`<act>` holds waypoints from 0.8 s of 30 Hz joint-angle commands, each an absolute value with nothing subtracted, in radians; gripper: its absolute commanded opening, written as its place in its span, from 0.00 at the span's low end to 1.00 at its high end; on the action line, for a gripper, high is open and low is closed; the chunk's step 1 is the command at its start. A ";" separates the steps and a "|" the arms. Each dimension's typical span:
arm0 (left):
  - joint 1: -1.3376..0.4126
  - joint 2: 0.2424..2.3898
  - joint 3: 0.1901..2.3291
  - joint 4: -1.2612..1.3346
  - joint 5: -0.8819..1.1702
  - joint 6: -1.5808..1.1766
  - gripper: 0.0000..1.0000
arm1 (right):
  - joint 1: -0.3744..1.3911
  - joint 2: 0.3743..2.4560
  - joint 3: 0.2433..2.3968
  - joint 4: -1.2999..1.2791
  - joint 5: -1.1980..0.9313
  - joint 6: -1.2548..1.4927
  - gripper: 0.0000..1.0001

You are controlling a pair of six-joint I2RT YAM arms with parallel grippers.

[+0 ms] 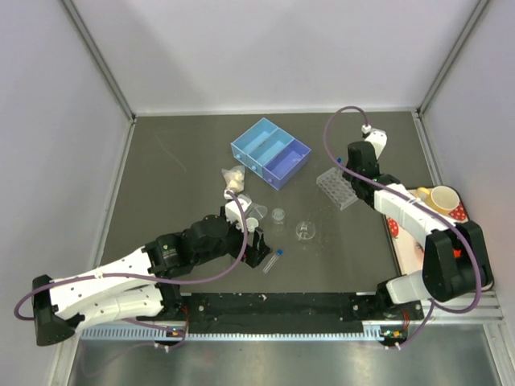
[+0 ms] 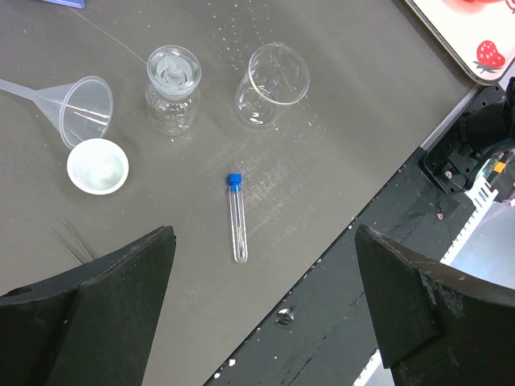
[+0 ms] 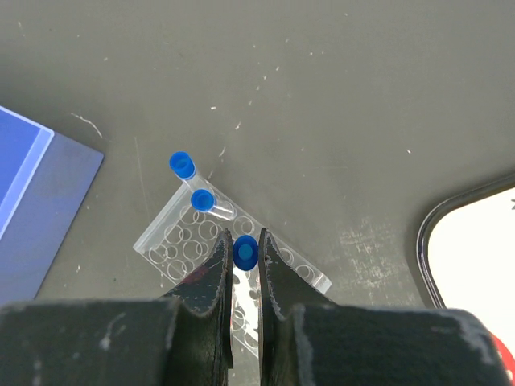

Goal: Organize the chemistry lab equipment

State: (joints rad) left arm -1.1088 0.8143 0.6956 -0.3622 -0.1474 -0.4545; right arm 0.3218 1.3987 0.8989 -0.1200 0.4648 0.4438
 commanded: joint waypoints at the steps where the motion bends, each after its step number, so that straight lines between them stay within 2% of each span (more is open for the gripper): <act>1: -1.114 0.810 0.681 -0.313 -0.163 -0.456 0.99 | 0.311 1.410 0.954 -0.037 0.468 0.419 0.00; 24: -1.114 0.798 0.675 -0.319 -0.187 -0.445 0.99 | 0.311 1.509 0.951 0.023 0.460 0.422 0.00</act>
